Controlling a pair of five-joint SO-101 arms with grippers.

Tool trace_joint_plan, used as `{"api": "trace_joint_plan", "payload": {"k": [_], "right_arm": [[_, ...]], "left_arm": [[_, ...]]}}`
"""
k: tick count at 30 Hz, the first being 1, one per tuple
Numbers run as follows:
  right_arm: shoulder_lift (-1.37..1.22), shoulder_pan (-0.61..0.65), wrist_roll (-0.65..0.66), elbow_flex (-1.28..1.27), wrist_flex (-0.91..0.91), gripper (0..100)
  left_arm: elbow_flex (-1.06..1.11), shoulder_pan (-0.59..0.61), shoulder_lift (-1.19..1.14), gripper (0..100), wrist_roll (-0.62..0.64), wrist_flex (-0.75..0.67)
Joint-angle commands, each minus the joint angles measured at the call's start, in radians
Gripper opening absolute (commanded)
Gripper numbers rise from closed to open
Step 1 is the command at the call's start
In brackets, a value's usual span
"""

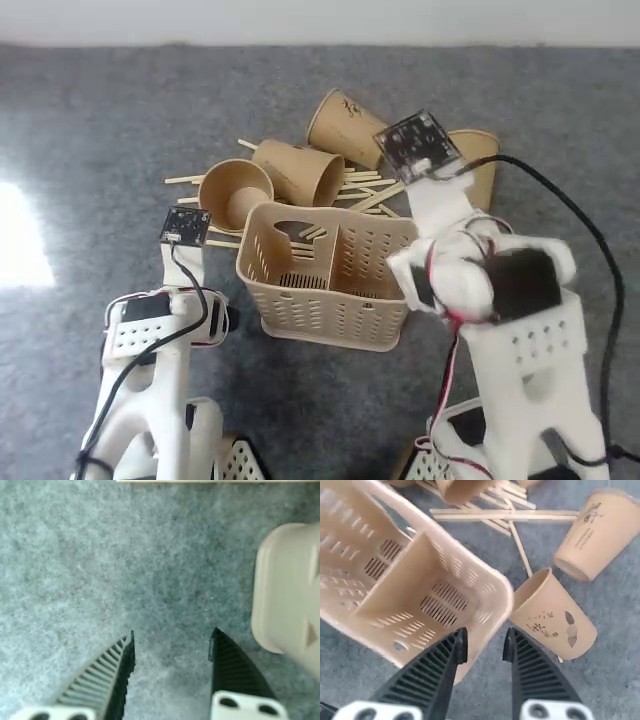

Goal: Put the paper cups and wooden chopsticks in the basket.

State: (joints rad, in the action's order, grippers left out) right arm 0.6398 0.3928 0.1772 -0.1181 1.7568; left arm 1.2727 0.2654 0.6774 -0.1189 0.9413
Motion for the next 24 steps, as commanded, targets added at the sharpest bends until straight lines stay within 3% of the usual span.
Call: {"api": "trace_joint_plan", "payload": {"k": [1,9,13,18,24], "right_arm": [[-0.01,-0.035,-0.015,0.008,0.019,13.4],[-0.019,-0.053,-0.009,-0.098,0.015,12.5],[-0.015,-0.059,-0.002,-0.178,-0.035,0.0],[-0.016,-0.068,0.087,-0.193,-0.074,0.9],[-0.021,-0.189,0.267,-0.138,-0.156,0.6]], "left_arm": [[-0.007,-0.006,0.023,23,-0.003,-0.02],[-0.005,-0.008,0.023,23,-0.003,-0.029],[-0.005,-0.006,0.023,23,-0.003,-0.029],[-0.005,-0.005,0.023,23,-0.003,-0.029],[-0.005,-0.005,0.023,23,-0.003,-0.029]]}}
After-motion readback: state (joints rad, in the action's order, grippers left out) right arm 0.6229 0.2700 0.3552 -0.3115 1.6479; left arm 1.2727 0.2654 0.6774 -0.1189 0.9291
